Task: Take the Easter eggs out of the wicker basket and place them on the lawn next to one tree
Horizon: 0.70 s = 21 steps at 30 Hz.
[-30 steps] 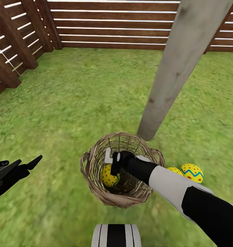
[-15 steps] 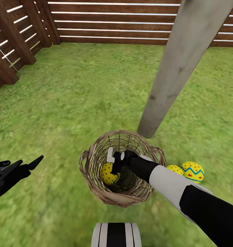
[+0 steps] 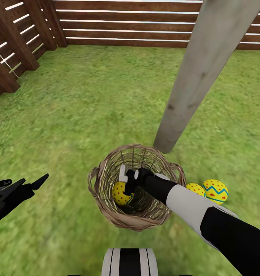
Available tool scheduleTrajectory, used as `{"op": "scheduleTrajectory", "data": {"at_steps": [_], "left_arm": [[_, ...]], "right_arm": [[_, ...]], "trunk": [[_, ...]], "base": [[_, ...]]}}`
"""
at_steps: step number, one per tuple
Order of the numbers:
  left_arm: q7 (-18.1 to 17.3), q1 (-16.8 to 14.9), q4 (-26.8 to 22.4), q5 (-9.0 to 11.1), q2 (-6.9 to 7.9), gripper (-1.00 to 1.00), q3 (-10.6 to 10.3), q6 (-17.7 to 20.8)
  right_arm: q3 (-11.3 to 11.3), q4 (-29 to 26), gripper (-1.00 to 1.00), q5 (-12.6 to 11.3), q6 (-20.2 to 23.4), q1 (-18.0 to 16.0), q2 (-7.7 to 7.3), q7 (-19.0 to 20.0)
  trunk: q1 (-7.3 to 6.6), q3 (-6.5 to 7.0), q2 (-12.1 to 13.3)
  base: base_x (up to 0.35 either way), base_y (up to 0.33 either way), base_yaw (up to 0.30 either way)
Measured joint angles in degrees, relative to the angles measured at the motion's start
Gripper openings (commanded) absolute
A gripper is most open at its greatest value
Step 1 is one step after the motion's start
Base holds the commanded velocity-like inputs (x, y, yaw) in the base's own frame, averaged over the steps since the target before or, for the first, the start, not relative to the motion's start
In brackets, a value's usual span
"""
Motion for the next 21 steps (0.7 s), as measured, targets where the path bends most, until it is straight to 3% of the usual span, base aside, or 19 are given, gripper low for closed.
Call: {"op": "scheduleTrajectory", "data": {"at_steps": [7,21], "left_arm": [[0.00,0.00,0.01,-0.03,0.00,1.00,0.00,-0.02],[0.00,0.00,0.04,-0.05,-0.06,1.00,0.00,-0.02]], "right_arm": [[0.00,0.10,1.00,-0.14,-0.03,-0.02,0.00,-0.06],[0.00,0.14,1.00,-0.40,-0.07,0.00,0.00,0.12]], "trunk": [[0.03,-0.22,-0.01],[0.24,-1.99,-0.12]], "base": [[0.000,0.000,0.000],[0.000,0.000,0.000]]}}
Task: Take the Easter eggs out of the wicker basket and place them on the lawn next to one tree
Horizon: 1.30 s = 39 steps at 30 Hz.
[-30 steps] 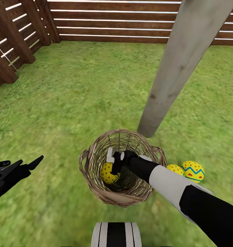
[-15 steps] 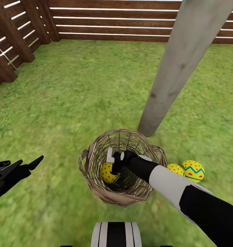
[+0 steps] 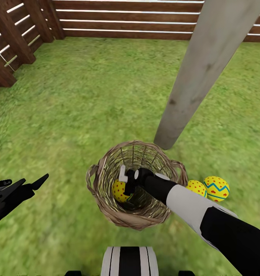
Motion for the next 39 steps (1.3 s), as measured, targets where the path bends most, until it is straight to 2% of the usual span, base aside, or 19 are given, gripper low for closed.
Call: {"op": "scheduleTrajectory", "data": {"at_steps": [11,13,18,31,32,39], "left_arm": [[0.00,0.00,0.00,-0.01,-0.02,1.00,0.00,0.00],[-0.01,0.00,0.01,-0.01,-0.03,1.00,0.00,0.00],[-0.01,-0.01,0.00,-0.02,-0.03,1.00,0.03,0.00],[0.00,0.01,0.00,-0.01,-0.02,1.00,0.01,0.00],[0.00,0.00,0.00,-0.01,-0.02,1.00,0.00,0.00],[0.00,0.01,0.00,0.03,-0.02,1.00,0.01,0.00]], "right_arm": [[-0.01,-0.05,1.00,-0.25,-0.05,-0.02,0.10,0.10],[-0.04,-0.07,1.00,-1.12,0.13,-0.05,0.12,0.14],[-0.06,-0.31,1.00,-1.61,0.24,-0.01,0.12,0.24],[0.14,-1.57,1.00,-1.30,0.48,-0.01,0.14,0.26],[0.14,-1.58,-1.00,-1.34,0.52,-0.03,0.13,0.27],[0.22,-2.89,-1.00,-0.65,0.51,-0.06,0.10,0.34]], "trunk": [[0.07,-0.67,-0.04],[0.11,-1.10,-0.07],[0.19,-1.77,-0.11],[0.28,-2.66,-0.17],[0.29,-2.66,-0.17],[0.33,-3.10,-0.20]], "base": [[0.000,0.000,0.000],[0.000,0.000,0.000],[0.000,0.000,0.000],[0.000,0.000,0.000],[0.000,0.000,0.000],[0.000,0.000,0.000]]}}
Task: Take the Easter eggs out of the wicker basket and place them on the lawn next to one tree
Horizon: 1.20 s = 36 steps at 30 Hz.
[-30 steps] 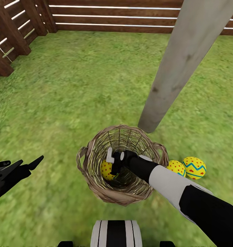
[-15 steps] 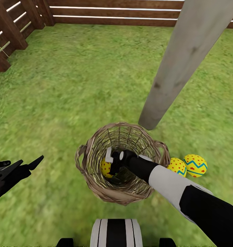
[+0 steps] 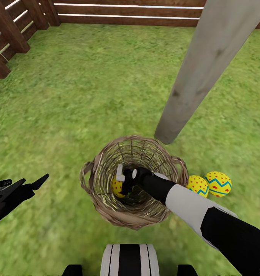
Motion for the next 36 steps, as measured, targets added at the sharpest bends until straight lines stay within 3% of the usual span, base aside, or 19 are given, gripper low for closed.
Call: {"op": "scheduleTrajectory", "data": {"at_steps": [5,14,25,26,36], "left_arm": [[-0.03,-0.01,0.01,0.04,0.00,1.00,-0.01,0.01],[-0.09,-0.01,0.01,0.04,-0.01,1.00,0.04,0.00],[-0.18,-0.03,-0.07,0.04,-0.01,1.00,0.00,0.00],[-0.18,-0.02,-0.08,0.05,-0.01,1.00,0.00,0.00],[-0.08,-0.02,-0.13,0.05,-0.01,1.00,0.03,0.02]], "right_arm": [[-0.03,-0.89,-1.00,1.29,-0.47,-0.02,0.04,-0.27],[-0.04,-1.01,-1.00,1.10,-0.41,0.02,0.01,-0.27],[-0.08,2.56,-1.00,0.05,-0.02,0.07,0.02,-0.11],[0.03,2.85,-1.00,0.91,-0.06,0.07,-0.01,-0.15],[0.25,1.96,-1.00,1.29,0.15,0.05,-0.01,-0.23]], "trunk": [[0.09,-0.66,-0.04],[0.09,-0.67,-0.04],[-0.09,0.87,0.06],[-0.11,1.09,0.07],[-0.36,3.31,0.21]], "base": [[0.000,0.000,0.000],[0.000,0.000,0.000],[0.000,0.000,0.000],[0.000,0.000,0.000],[0.000,0.000,0.000]]}}
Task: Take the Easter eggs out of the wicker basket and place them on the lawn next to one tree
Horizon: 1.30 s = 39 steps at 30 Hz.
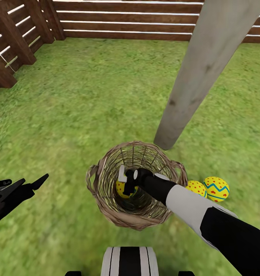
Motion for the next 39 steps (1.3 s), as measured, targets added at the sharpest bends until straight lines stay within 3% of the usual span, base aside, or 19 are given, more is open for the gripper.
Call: {"op": "scheduleTrajectory", "data": {"at_steps": [18,23,25,32,35,37,39], "left_arm": [[0.25,0.00,0.05,-0.09,0.09,1.00,-0.03,0.07],[0.25,0.00,0.05,-0.03,0.09,1.00,-0.04,0.07],[0.25,0.00,0.00,-0.01,0.09,1.00,-0.04,0.07],[0.25,0.00,0.00,0.00,0.09,1.00,-0.03,0.07],[0.32,0.01,0.03,-0.05,0.09,1.00,-0.04,0.07],[0.33,0.01,0.05,-0.07,0.09,1.00,-0.04,0.07],[0.32,0.01,0.05,-0.04,0.09,1.00,-0.04,0.07]], "right_arm": [[-0.53,-0.24,-1.00,-0.37,2.88,-0.02,-0.53,0.32],[-0.67,-3.20,-1.00,-0.42,8.39,-0.02,-0.94,0.26],[-0.72,-4.49,-1.00,-0.38,10.94,-0.02,-1.64,0.24],[-2.36,-7.58,-1.00,-0.40,13.90,-0.01,-4.17,0.21],[-2.66,-14.90,-1.00,-0.77,15.52,-0.02,-7.64,0.31],[-4.00,-19.31,-1.00,-0.87,18.22,-0.01,-9.99,1.49],[-6.20,-22.93,-1.00,-0.91,19.26,0.06,-12.24,7.00]], "trunk": [[-0.46,3.99,0.24],[-0.59,5.10,0.31],[-0.62,5.54,0.34],[-0.82,7.09,0.43],[-0.90,7.76,0.47],[-0.96,8.21,0.50],[-1.01,8.65,0.52]], "base": [[-0.078,0.000,0.000],[-0.047,0.000,0.000],[-0.175,0.000,0.000],[-0.012,0.000,0.000],[0.000,0.000,0.000],[0.000,0.000,0.000],[0.000,0.000,0.000]]}}
